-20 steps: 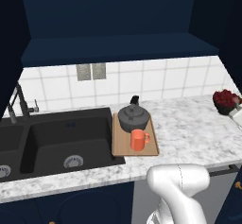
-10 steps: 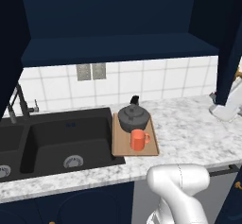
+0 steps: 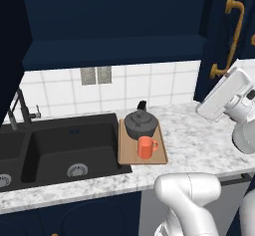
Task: Pick the kettle from the counter and place it on the tray. Then pick the mug from the cabinet and place it on the tray. Then close the cabinet doors.
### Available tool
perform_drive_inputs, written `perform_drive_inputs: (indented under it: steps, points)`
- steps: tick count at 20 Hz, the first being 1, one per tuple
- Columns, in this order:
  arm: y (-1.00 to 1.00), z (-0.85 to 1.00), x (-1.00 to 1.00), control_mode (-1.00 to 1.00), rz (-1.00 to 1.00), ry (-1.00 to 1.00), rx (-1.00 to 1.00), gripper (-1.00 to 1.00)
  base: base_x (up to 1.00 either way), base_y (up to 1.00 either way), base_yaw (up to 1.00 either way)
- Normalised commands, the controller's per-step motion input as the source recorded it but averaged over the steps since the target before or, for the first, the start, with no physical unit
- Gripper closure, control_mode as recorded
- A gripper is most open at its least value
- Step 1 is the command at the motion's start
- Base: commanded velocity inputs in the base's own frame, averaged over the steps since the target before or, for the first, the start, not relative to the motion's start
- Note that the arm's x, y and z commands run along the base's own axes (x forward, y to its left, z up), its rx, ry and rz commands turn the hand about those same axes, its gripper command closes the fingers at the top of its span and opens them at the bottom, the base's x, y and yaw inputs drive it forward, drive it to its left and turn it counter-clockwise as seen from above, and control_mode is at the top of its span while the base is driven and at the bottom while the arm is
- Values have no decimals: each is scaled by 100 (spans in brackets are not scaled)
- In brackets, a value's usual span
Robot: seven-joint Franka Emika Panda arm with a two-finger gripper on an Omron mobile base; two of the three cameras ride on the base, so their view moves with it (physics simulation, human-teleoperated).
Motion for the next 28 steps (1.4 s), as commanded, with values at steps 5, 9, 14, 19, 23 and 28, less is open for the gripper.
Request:
perform_drive_inputs:
  steps: [5, 9, 14, 19, 23, 28]
  points:
    - [35, 27, 55, -100, 0, 11, -4, -100, 0, 0, 0]
    - [21, 37, 65, -100, 0, 14, 0, -100, 0, 0, 0]
    - [21, 38, 68, -100, 0, 12, 0, -100, 0, 0, 0]
    - [23, 34, 68, -100, 0, 10, 0, -100, 0, 0, 0]
    - [23, 34, 65, -100, 0, 13, 0, -100, 0, 0, 0]
    - [22, 33, 63, -100, 0, 13, 0, -100, 0, 0, 0]
